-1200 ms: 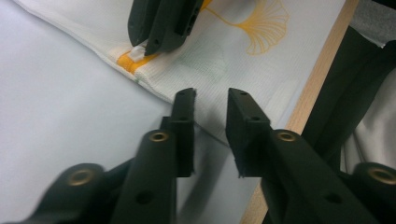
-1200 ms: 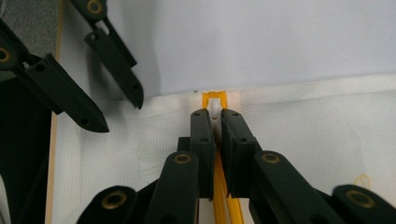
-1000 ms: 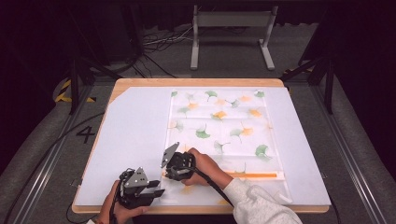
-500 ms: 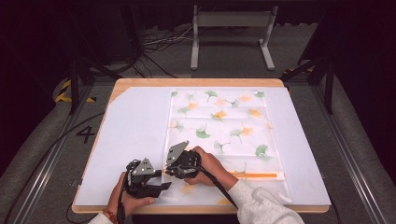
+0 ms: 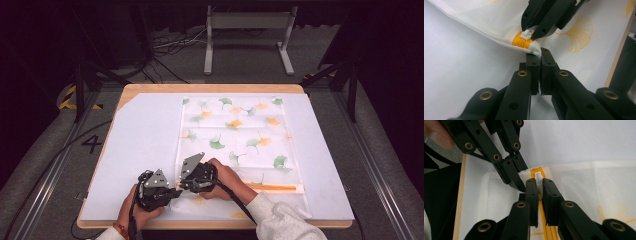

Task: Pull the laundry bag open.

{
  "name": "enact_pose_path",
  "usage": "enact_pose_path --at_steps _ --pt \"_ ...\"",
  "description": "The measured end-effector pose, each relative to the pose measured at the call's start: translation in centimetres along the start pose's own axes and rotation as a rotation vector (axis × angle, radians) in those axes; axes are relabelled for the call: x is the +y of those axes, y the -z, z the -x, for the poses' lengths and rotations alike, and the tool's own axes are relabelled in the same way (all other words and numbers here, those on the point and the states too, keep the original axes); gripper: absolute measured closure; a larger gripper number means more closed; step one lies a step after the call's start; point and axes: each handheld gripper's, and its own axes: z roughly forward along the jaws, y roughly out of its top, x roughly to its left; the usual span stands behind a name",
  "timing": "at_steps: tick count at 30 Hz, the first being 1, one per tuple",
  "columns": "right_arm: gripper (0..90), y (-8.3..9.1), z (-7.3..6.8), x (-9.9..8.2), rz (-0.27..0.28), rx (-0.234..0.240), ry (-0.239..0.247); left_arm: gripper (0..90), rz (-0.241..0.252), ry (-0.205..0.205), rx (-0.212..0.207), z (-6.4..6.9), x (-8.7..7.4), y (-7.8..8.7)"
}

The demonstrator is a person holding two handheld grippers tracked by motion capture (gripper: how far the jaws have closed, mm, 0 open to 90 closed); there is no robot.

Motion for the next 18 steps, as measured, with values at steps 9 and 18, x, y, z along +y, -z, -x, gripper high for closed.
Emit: enact_pose_path --at_steps 9,18 --pt "71.5 -0.2 0.8 -0.3 -0.019 0.039 -0.025 88.4 -0.017 -0.061 0.044 0.5 0.2 0.1" --pt "71.0 0.2 1.5 0.1 -0.003 0.084 -0.048 88.4 -0.020 -0.104 0.067 0.9 0.2 0.1"
